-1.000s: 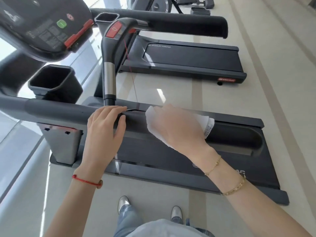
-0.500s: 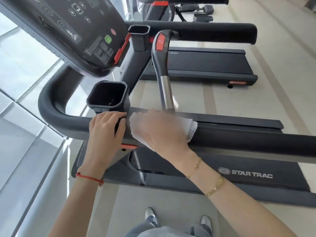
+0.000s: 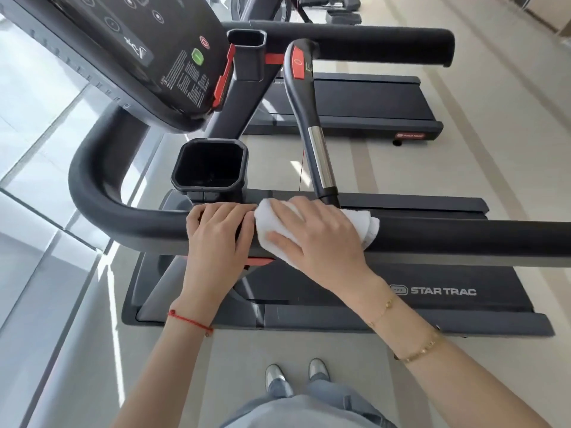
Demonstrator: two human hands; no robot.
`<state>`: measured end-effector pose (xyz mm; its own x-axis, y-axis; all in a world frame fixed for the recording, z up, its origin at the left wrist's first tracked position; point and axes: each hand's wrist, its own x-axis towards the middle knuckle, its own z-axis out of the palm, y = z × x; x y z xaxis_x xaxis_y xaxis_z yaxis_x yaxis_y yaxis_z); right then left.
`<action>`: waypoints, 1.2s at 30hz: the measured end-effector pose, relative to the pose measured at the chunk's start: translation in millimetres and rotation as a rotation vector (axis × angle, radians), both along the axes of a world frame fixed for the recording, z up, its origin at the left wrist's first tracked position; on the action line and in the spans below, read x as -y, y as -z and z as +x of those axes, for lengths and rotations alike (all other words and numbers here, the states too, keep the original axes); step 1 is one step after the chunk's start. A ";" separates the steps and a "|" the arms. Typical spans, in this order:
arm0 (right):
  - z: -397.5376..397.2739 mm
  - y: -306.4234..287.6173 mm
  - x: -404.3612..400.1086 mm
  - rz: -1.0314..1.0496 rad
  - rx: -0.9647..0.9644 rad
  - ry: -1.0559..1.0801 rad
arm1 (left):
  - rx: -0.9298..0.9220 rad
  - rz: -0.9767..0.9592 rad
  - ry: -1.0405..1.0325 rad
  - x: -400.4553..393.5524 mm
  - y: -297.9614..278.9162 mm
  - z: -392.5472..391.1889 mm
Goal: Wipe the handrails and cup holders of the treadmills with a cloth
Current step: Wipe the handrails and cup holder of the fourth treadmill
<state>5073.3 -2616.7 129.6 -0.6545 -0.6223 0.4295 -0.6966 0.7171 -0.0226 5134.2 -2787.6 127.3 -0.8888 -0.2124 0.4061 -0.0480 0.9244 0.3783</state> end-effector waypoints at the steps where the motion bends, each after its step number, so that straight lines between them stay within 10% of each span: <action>1: 2.4 3.6 -12.0 -0.022 -0.021 -0.024 | 0.001 -0.004 -0.002 0.3 -0.3 0.1; 28: 2.4 4.4 -8.4 -0.126 -0.069 0.028 | 0.008 0.033 0.016 -0.3 -4.3 1.5; 36: -15.6 -1.3 -32.0 -0.144 -0.102 0.368 | 0.066 0.035 -0.031 -7.7 -9.4 0.5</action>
